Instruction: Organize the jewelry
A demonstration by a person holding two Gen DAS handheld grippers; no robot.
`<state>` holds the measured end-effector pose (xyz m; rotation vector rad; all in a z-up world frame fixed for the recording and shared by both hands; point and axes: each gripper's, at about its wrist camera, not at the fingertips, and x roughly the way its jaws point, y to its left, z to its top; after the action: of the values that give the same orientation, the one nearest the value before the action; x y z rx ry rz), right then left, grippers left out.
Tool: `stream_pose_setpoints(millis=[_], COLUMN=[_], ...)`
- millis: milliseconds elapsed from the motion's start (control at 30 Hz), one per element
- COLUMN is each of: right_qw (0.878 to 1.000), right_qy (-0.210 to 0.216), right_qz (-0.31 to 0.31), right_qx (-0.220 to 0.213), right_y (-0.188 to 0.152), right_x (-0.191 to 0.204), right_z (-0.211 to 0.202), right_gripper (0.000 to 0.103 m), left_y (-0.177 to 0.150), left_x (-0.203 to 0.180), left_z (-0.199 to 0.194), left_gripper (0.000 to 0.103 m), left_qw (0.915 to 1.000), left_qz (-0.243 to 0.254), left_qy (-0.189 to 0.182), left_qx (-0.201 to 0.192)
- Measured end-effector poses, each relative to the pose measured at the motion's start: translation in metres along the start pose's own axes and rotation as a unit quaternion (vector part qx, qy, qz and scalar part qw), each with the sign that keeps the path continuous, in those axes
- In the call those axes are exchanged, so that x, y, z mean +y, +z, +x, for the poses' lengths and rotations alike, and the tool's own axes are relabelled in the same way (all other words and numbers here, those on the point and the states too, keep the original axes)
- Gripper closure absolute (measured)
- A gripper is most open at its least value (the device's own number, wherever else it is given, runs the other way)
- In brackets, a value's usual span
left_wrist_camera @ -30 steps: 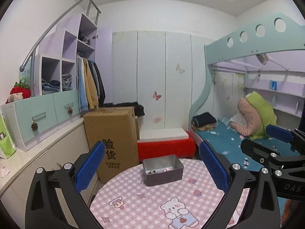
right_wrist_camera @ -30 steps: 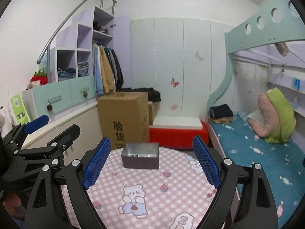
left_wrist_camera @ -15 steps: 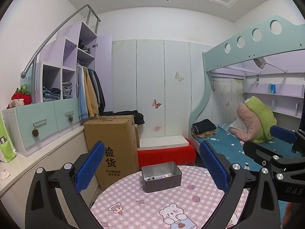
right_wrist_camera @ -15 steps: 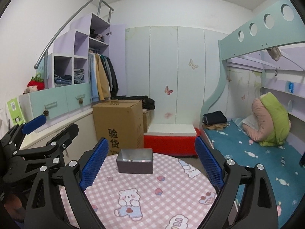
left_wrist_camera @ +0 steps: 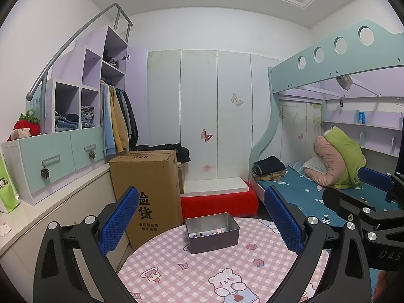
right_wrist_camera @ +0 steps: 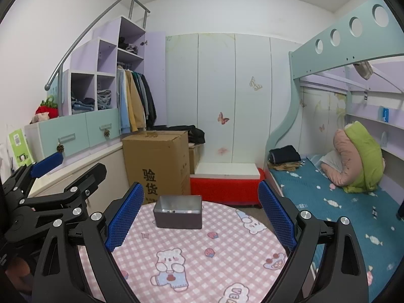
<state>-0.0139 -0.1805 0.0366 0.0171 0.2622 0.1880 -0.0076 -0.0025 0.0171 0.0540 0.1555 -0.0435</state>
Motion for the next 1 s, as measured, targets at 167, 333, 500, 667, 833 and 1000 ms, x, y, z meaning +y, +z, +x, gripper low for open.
stream_pose_setpoints(millis=[167,333,500,667,833,1000], right_qw=[1.000,1.000,1.000,1.000,1.000,1.000], right_qy=[0.000,0.000,0.000,0.001,0.001,0.000], right_qz=[0.000,0.000,0.000,0.002,0.002,0.002], right_qx=[0.000,0.000,0.001,0.002,0.003,0.003], right_y=[0.0002,0.0003,0.0003,-0.0029,-0.0042,-0.0046], right_x=[0.0001,-0.0002,-0.0005,-0.0014,-0.0021,-0.0024], right_z=[-0.0002,-0.0004,0.0000,0.0028,0.0037,0.0038], right_gripper=[0.014,0.014,0.014,0.014,0.014,0.014], left_y=[0.0003,0.0007,-0.0004,-0.0008,-0.0033,-0.0049], left_x=[0.0001,0.0003,-0.0001,0.0005,0.0021,0.0039], left_z=[0.0000,-0.0002,0.0008,0.0018,0.0028,0.0032], left_gripper=[0.007,0.007,0.007,0.007,0.007,0.007], left_qw=[1.0000,1.0000,1.0000,1.0000,1.0000,1.0000], left_qz=[0.000,0.000,0.001,0.001,-0.001,-0.004], left_qy=[0.001,0.000,0.001,0.002,-0.001,-0.003], left_qx=[0.000,-0.001,0.000,0.000,0.001,0.002])
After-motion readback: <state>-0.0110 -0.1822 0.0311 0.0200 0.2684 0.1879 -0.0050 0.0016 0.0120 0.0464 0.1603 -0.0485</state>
